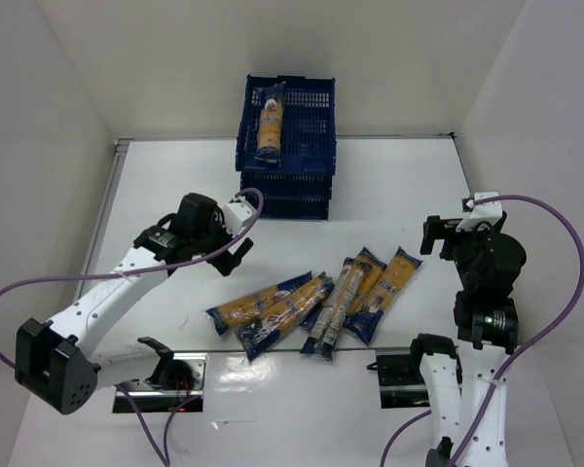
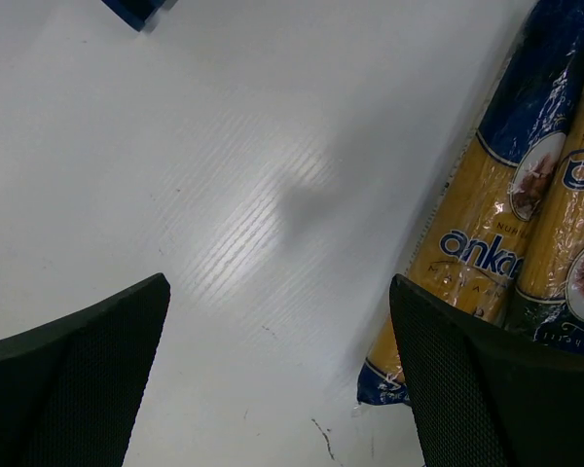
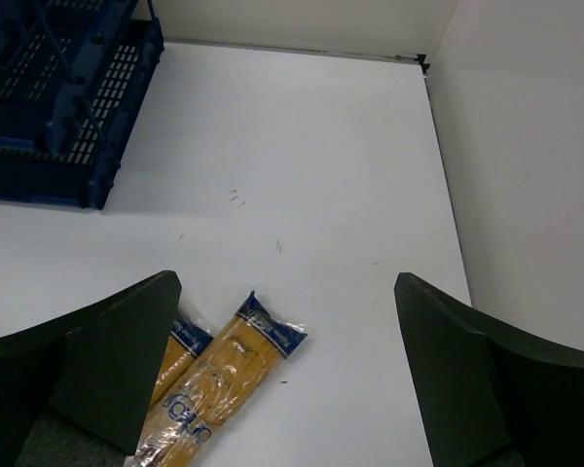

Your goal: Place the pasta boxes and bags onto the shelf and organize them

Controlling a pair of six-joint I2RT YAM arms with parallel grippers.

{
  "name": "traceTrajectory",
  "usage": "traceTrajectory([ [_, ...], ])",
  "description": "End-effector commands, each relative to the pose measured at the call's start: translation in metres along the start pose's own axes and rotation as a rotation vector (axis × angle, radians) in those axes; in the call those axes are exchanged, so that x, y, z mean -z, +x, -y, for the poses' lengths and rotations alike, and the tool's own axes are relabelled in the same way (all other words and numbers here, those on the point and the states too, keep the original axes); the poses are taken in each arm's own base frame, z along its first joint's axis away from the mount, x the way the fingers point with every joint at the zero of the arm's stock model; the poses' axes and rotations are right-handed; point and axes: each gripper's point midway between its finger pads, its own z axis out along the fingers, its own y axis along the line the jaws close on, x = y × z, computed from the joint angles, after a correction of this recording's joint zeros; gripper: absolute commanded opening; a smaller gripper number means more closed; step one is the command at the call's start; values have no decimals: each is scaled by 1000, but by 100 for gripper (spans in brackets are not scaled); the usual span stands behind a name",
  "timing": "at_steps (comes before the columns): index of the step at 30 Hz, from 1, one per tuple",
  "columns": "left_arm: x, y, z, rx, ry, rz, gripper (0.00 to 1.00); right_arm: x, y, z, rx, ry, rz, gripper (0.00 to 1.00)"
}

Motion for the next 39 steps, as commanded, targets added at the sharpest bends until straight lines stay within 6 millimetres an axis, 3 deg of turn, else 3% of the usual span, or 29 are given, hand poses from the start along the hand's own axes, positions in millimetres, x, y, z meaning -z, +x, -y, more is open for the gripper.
traceTrajectory([
  [1, -3, -2, 4, 17, 26, 7, 99, -4, -4, 4, 10, 14, 21, 100],
  [16, -5, -1, 8, 20, 50, -5, 99, -2, -6, 7, 11, 35, 27, 100],
  [20, -5, -3, 22, -23, 148, -5, 99, -2, -6, 7, 11, 35, 27, 100],
  [30, -50, 19, 53, -201, 296, -176, 99, -4, -3, 12, 6, 51, 14, 100],
  [39, -81, 21, 77, -286, 359, -213, 99, -5, -1, 16, 1, 62, 4, 100],
])
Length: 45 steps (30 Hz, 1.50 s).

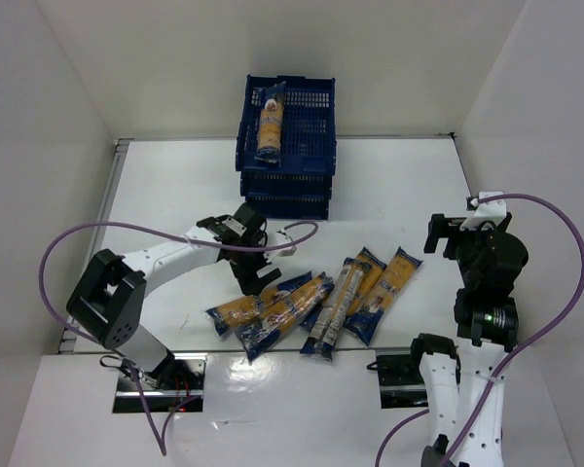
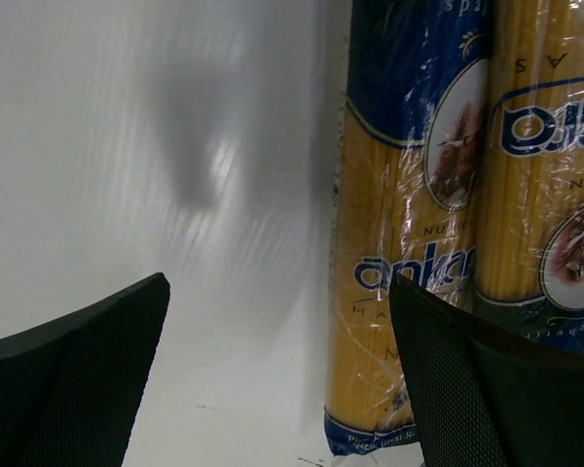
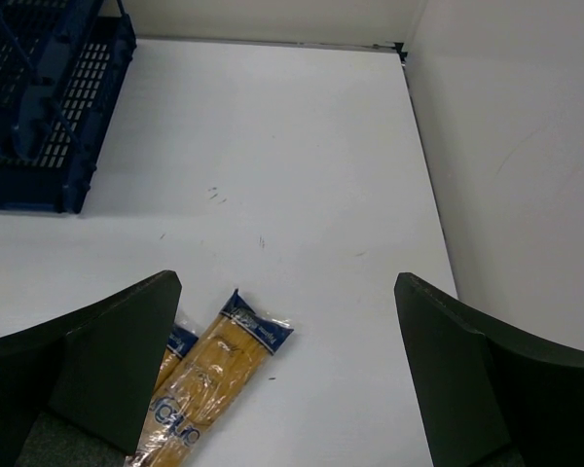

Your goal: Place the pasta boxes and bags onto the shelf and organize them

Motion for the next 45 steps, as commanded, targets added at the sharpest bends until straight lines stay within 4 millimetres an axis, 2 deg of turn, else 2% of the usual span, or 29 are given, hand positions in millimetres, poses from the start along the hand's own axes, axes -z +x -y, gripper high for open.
traceTrajectory([
  [1, -3, -23, 5, -77, 30, 40, 99, -4, -5, 3, 9, 10, 21, 100],
  [5, -8, -23, 22, -122, 87, 17, 99, -6, -3, 4, 7, 9, 12, 100],
  [9, -9, -27, 31, -163, 113, 8, 99, -6, -3, 4, 7, 9, 12, 100],
  [10, -8, -23, 38, -176, 136, -9, 99, -6, -3, 4, 7, 9, 12, 100],
  [19, -35, 3, 46, -202, 175, -153, 99, -6, -3, 2, 7, 0, 13, 100],
  [22, -38, 4, 40, -208, 143, -154, 99, -6, -3, 2, 17, 0, 13, 100],
  [27, -42, 7, 44, -202, 153, -172, 99, -6, -3, 2, 17, 0, 13, 100],
  [28, -45, 13, 45, -198, 162, -191, 99, -6, -3, 2, 17, 0, 13, 100],
  [30, -49, 13, 48, -197, 164, -192, 99, -6, -3, 1, 17, -9, 14, 100],
  [31, -51, 20, 49, -183, 164, -217, 99, -6, -3, 1, 17, -9, 14, 100],
  [36, -58, 21, 52, -138, 162, -224, 99, -4, -5, 1, 18, -8, 23, 100],
  [45, -75, 8, 36, -19, 63, -236, 99, -4, -5, -1, 18, -17, 25, 100],
])
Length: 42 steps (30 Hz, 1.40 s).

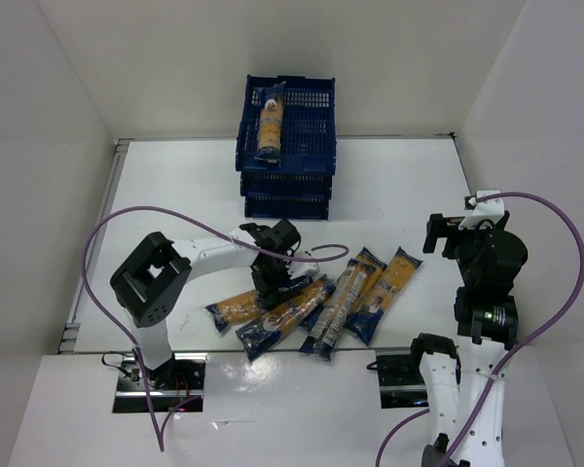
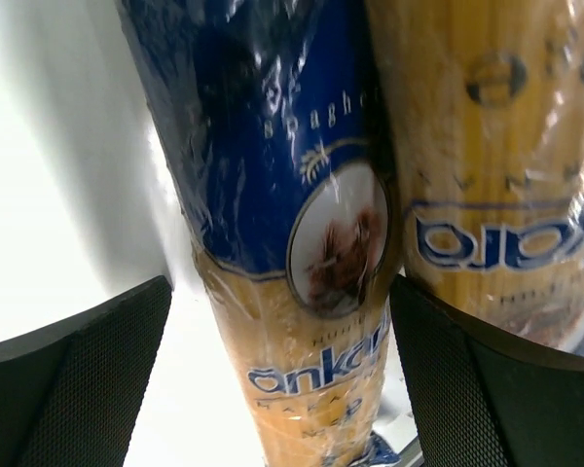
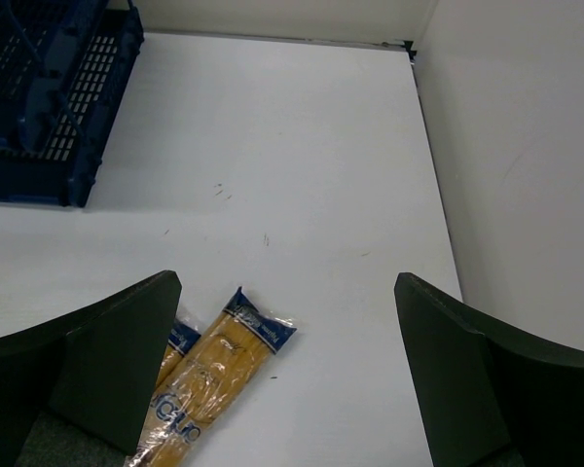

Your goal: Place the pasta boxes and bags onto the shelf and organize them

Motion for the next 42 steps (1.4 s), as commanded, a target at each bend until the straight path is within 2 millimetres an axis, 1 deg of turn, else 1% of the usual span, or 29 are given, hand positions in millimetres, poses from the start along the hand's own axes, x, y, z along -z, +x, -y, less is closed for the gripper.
traceTrajectory([
  [1, -32, 9, -10, 62, -33, -58, 99, -1, -7, 2, 10, 3, 34, 100],
  [2, -31, 7, -14, 61, -52, -56, 98, 1, -9, 2, 11, 5, 43, 100],
  [3, -35, 10, -13, 77, -47, -70, 97, 1, -9, 2, 12, 5, 43, 100],
  [5, -36, 15, -14, 89, -58, -97, 97, 1, -9, 2, 21, 5, 43, 100],
  [9, -34, 22, -16, 91, -72, -126, 97, 1, -9, 2, 21, 5, 43, 100],
  [11, -33, 28, -13, 94, -63, -150, 97, 1, -9, 2, 21, 5, 43, 100],
  [12, -31, 25, -16, 92, -75, -145, 97, 1, -9, 2, 21, 5, 43, 100],
  [17, -21, 29, -14, 83, -79, -160, 97, 1, -9, 2, 21, 5, 43, 100],
  [20, -19, 33, -12, 75, -75, -169, 97, 3, -10, 2, 22, 6, 52, 100],
  [21, -20, 38, -12, 75, -79, -183, 97, 3, -10, 2, 22, 6, 52, 100],
  [23, -17, 38, -11, 75, -79, -184, 97, 3, -10, 2, 22, 6, 52, 100],
  [24, -18, 42, -10, 77, -75, -194, 97, 3, -10, 2, 22, 6, 52, 100],
  [27, -18, 43, -12, 67, -82, -198, 96, 3, -10, 2, 22, 6, 52, 100],
  [28, -17, 45, -11, 68, -79, -206, 89, 3, -10, 2, 22, 6, 52, 100],
  [32, -22, 50, -8, 63, -57, -231, 72, 3, -10, 2, 22, 6, 52, 100],
  [33, -24, 52, -7, 64, -52, -242, 62, 3, -10, 2, 22, 6, 52, 100],
  [35, -27, 53, -5, 67, -39, -246, 52, 3, -10, 2, 22, 6, 52, 100],
  [36, -26, 55, -5, 59, -34, -255, 43, 3, -10, 2, 22, 6, 52, 100],
  [39, -28, 58, -5, 72, -41, -267, 23, 3, -10, 2, 22, 6, 52, 100],
  [40, -28, 58, -5, 72, -41, -267, 10, 3, -10, 2, 22, 6, 52, 100],
  [41, -27, 55, -9, 70, -55, -263, 5, 3, -10, 2, 22, 6, 52, 100],
  [42, -27, 55, -8, 80, -57, -263, 3, 3, -10, 2, 22, 6, 52, 100],
])
